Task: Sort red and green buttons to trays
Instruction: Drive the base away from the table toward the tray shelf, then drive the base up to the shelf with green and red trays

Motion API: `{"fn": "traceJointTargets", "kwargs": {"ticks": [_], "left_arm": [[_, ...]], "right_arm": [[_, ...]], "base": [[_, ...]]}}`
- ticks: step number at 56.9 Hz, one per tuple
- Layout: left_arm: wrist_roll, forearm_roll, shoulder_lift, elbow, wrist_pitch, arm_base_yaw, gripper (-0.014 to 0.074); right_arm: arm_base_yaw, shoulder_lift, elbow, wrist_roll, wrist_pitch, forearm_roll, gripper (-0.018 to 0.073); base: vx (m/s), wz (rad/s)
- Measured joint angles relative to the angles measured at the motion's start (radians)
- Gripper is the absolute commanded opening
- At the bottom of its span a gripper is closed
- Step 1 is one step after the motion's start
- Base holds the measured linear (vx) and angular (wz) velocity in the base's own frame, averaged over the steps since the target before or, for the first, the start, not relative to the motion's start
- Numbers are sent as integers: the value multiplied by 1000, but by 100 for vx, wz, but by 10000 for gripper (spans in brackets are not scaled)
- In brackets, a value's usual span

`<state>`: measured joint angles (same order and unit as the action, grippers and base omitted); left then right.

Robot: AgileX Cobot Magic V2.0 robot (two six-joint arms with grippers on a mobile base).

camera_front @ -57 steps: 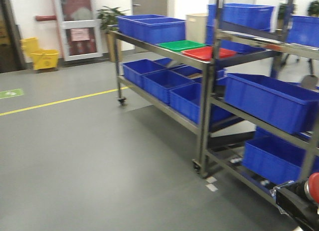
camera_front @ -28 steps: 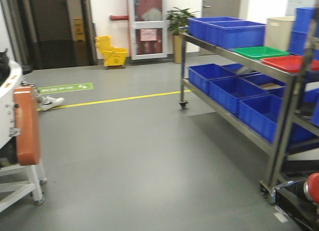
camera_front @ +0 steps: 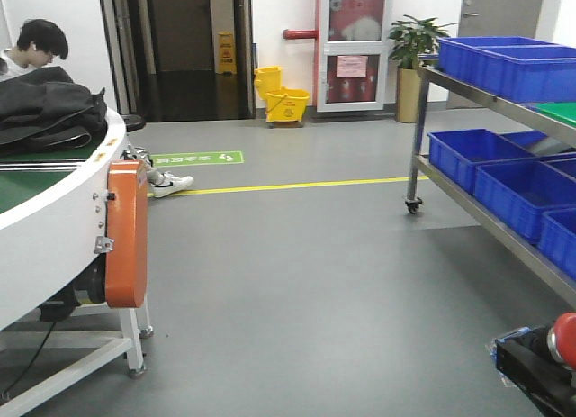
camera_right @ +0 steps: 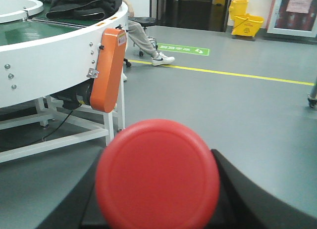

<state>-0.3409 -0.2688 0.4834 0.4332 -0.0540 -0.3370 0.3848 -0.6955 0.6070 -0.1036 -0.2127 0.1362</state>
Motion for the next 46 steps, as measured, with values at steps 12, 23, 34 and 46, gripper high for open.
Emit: {"fn": "traceJointTargets", "kwargs": {"ticks": [12, 23, 34, 46], "left_arm": [[0, 0, 0, 0, 0, 0, 0], [0, 0, 0, 0, 0, 0, 0], [0, 0, 0, 0, 0, 0, 0], [0, 0, 0, 0, -1, 0, 0]], "right_arm": [[0, 0, 0, 0, 0, 0, -9], [0, 0, 0, 0, 0, 0, -9], [0, 0, 0, 0, 0, 0, -9], [0, 0, 0, 0, 0, 0, -9]], "base": [[36, 12], [40, 2], [43, -3], [45, -5]]}}
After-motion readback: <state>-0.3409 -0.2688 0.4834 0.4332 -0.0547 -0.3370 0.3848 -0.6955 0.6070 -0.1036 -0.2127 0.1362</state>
